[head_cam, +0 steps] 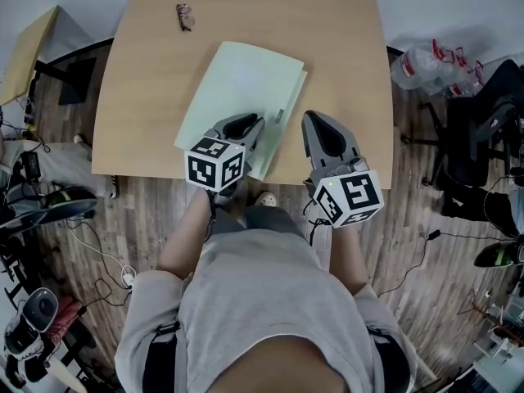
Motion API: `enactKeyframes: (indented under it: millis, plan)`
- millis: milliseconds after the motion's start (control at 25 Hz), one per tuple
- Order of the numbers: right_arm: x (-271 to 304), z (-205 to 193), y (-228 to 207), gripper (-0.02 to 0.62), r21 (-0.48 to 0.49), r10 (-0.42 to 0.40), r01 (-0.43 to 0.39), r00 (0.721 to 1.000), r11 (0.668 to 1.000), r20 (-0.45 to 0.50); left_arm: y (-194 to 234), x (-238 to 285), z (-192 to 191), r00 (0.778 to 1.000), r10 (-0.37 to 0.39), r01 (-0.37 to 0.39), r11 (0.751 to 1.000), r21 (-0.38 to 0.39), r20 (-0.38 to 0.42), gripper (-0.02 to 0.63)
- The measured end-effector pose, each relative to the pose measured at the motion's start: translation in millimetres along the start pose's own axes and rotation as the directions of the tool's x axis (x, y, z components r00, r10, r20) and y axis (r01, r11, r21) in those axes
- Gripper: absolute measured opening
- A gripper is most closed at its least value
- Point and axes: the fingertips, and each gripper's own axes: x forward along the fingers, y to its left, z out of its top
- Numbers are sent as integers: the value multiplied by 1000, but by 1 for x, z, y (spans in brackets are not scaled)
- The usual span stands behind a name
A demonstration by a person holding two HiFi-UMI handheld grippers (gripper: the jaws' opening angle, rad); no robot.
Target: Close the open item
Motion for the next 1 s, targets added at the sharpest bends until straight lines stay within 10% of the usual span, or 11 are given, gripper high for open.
enactKeyframes:
  millis: [600,1000]
  plan:
    - [5,-11,-20,5,32,-26,27,999,999,-20,0,37,-19,991,-37,40,999,20,-125,40]
    - [10,-9,-25,5,43,-29,30,999,999,-18,-4,52,-40,961,30,19,985,173,-276,20]
